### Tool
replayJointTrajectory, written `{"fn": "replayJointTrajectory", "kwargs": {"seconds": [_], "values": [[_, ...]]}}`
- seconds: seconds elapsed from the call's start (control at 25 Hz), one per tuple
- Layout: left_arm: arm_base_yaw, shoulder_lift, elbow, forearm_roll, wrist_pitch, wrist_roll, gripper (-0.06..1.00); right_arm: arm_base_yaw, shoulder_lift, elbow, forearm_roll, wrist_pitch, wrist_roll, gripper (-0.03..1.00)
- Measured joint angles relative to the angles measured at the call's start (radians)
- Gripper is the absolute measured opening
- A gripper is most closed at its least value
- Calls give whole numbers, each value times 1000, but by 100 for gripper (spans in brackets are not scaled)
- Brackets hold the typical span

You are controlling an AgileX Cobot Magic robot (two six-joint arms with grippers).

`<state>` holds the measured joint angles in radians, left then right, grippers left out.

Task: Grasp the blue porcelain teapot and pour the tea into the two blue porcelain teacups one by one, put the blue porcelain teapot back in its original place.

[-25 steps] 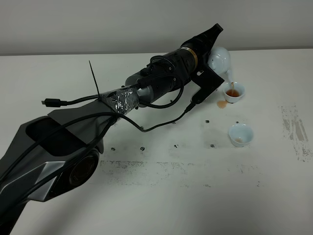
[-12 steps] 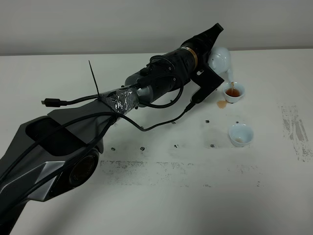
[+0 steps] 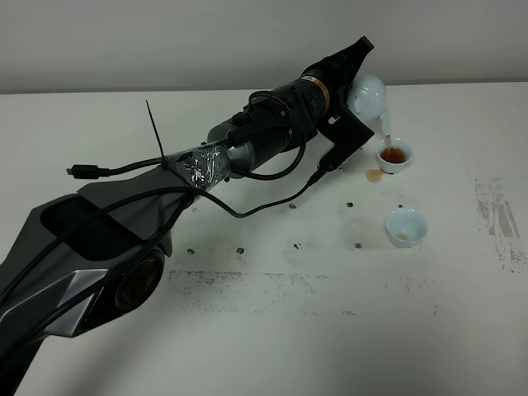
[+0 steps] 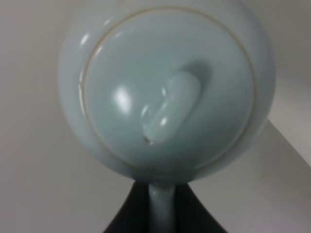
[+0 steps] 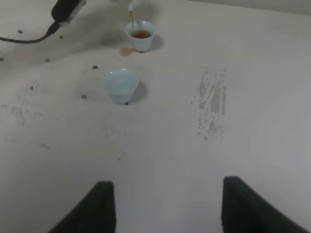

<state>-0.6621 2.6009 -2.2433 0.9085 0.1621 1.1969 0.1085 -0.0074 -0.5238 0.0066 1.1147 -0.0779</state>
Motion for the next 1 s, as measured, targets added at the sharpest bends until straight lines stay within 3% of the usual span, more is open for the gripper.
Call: {"fn": "replayJointTrajectory", "kwargs": {"seconds": [0.36,0.6,0.8,1.0], "values": [[0,0,0,-1,0,0,6,0,0,0,0,0,0,46],[1,0,0,-49,3,-1,6,0,0,0,0,0,0,46],[9,0,0,-155,5,-30,6,0,0,0,0,0,0,46],[37,0,0,-347,-9,-151,6,0,0,0,0,0,0,46]]}}
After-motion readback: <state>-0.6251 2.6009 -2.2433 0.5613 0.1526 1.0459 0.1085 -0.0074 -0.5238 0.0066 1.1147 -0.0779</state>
